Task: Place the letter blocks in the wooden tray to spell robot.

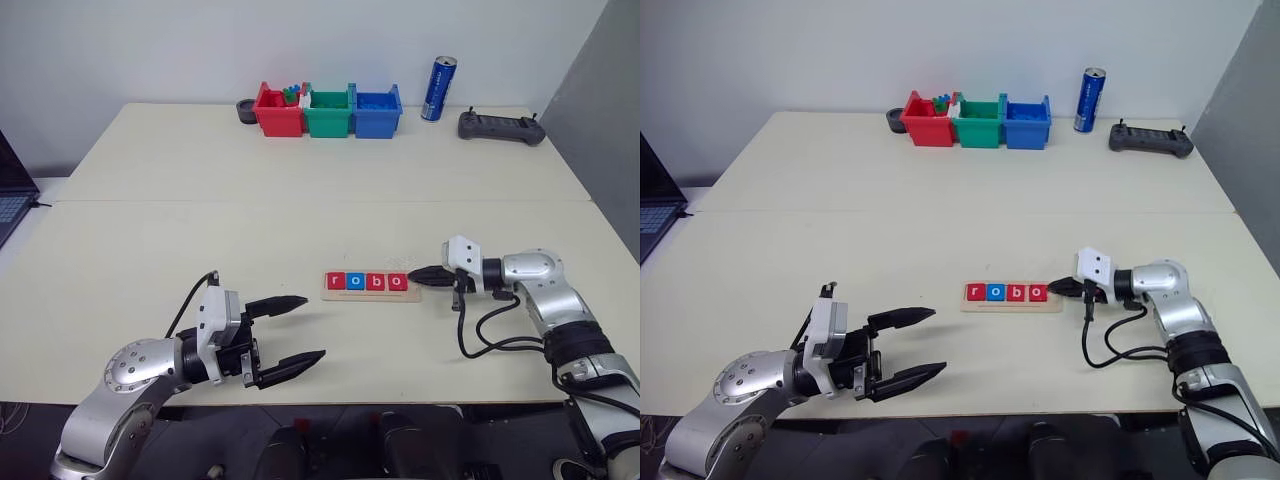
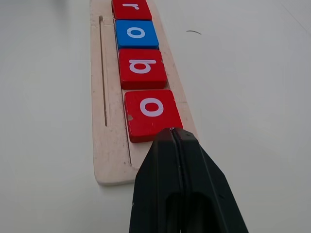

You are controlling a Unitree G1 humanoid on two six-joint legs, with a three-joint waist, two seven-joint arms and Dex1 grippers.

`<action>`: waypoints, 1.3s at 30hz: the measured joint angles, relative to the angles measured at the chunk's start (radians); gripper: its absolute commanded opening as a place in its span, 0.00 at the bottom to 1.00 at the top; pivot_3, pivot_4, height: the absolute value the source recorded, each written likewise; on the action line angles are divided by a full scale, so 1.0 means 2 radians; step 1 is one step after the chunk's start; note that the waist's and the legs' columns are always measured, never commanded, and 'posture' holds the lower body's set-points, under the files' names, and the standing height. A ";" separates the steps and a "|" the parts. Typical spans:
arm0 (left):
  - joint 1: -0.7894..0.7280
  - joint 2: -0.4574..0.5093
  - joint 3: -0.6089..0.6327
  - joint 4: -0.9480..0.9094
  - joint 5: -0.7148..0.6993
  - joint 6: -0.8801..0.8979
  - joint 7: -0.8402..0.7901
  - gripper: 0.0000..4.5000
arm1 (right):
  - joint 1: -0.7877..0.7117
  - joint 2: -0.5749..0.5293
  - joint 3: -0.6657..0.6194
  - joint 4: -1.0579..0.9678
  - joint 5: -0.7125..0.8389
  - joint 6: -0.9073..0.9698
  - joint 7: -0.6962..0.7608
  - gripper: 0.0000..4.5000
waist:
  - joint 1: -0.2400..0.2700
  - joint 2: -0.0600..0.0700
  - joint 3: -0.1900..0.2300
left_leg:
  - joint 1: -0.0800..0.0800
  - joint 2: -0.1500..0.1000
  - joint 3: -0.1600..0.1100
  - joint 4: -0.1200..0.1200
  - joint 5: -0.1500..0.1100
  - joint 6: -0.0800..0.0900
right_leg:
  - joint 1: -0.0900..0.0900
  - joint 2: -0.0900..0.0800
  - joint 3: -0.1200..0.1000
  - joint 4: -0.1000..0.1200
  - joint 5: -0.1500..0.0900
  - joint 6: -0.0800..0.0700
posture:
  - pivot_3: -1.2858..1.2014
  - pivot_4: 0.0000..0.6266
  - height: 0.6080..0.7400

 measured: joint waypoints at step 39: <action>-0.008 -0.002 -0.004 0.004 0.000 0.000 -0.003 1.00 | 0.099 -0.041 -0.058 -0.136 0.018 0.069 -0.041 0.01 | 0.006 0.000 0.000 | -0.001 0.000 -0.001 0.000 0.000 0.000 | 0.000 -0.001 -0.001 0.000 0.000 0.000 | 0.52 0.24 1.00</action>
